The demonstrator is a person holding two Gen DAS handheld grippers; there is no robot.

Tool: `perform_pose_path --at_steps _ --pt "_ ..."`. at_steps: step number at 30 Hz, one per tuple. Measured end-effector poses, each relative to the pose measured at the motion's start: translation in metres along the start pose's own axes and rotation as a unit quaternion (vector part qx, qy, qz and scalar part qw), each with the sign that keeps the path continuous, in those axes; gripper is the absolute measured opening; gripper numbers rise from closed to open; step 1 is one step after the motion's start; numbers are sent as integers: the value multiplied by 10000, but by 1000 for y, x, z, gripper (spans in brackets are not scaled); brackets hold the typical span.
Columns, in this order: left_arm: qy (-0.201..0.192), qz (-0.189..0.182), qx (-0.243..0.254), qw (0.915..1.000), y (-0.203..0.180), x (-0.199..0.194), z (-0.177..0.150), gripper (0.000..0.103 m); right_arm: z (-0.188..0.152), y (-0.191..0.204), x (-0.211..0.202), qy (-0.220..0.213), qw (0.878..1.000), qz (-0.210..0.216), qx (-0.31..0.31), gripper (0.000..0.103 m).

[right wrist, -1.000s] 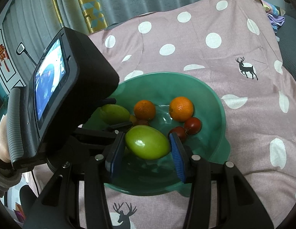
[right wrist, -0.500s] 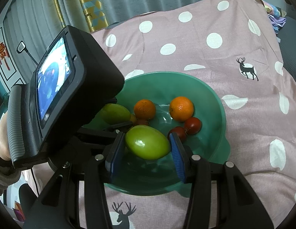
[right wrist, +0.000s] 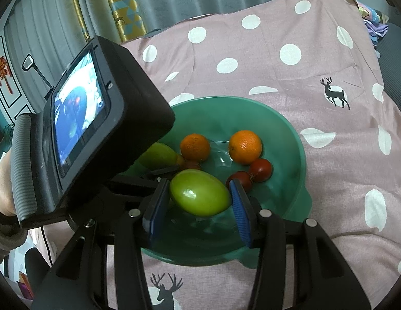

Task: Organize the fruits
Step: 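Lower both green fruits into the green bowl and hold them there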

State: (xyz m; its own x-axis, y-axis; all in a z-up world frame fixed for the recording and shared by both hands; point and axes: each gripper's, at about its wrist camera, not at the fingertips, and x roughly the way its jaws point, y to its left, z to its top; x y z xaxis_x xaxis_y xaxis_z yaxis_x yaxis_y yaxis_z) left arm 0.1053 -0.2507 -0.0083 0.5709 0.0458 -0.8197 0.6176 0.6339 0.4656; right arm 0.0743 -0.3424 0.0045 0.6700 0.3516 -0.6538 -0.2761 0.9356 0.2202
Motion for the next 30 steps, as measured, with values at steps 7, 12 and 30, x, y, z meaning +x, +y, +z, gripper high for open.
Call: perform_pose_path --at_steps 7,12,30 --pt "1 21 33 10000 -1 2 0 48 0 -2 1 25 10000 1 -34 48" --pt "19 37 46 10000 -2 2 1 48 1 -1 1 48 10000 -27 -83 48" --pt "5 63 63 10000 -2 2 2 48 1 -1 -1 74 9999 -54 -121 48"
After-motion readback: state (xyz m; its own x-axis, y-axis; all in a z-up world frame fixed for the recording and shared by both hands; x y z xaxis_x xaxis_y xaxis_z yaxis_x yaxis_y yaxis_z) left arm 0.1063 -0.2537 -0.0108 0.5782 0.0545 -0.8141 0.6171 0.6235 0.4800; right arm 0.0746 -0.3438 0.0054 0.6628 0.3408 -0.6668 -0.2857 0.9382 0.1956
